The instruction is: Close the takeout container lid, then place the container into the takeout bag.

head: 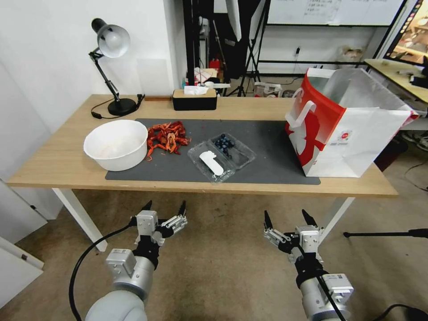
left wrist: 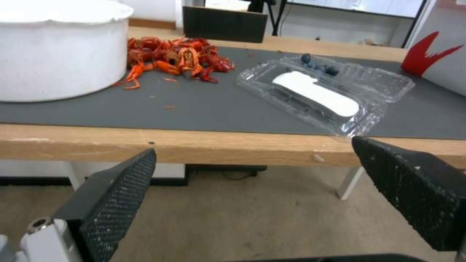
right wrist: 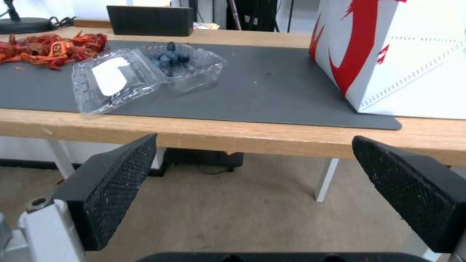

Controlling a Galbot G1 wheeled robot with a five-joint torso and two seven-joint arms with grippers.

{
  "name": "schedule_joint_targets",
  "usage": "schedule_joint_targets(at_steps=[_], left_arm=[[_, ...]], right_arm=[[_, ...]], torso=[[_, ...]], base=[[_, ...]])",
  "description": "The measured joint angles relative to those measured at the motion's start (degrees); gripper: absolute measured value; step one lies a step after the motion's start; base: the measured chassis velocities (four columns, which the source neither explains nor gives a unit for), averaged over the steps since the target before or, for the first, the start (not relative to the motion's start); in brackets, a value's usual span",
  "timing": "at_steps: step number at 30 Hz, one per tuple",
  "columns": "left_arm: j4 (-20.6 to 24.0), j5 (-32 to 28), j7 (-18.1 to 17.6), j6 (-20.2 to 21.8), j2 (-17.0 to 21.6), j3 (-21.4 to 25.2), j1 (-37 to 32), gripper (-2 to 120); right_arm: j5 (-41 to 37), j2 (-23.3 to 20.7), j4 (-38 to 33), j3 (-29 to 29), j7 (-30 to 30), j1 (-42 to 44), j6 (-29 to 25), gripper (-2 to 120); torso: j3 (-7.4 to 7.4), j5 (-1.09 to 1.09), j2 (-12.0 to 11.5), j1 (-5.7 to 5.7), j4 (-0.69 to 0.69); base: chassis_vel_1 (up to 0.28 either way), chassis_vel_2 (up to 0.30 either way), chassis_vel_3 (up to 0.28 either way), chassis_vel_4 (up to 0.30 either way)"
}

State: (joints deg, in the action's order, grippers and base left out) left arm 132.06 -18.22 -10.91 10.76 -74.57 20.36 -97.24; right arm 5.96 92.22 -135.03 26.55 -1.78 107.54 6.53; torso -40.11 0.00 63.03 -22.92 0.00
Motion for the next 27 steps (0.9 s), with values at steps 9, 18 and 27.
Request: schedule_joint_targets(at_steps=[9,18,27], left_arm=[[-1.0,0.0,1.2,-0.3,0.9,0.1,0.3,100],[-1.5,0.1,1.5,-1.0,0.9,0.6,0.1,100],[-2.0,0.2,1.4,-1.7,0.9,1.2,0.0,100]], right_arm=[[-1.2,-0.9,0.6,1.5,-0.1,-1.7,0.2,100],[-2.8,-2.9,2.1,2.1,-0.7,-4.3,1.0,100],[-5.7,-5.2,4.3,2.1,-1.4,-9.2,1.4,100]], torso=[[0.00,0.00,0.0,0.00,-0.01],[0.00,0.01,0.0,0.00,0.00],[0.00,0.00,0.0,0.00,0.00]], base=[[0.000,0.000,0.000,0.000],[0.000,0.000,0.000,0.000],[0.000,0.000,0.000,0.000]])
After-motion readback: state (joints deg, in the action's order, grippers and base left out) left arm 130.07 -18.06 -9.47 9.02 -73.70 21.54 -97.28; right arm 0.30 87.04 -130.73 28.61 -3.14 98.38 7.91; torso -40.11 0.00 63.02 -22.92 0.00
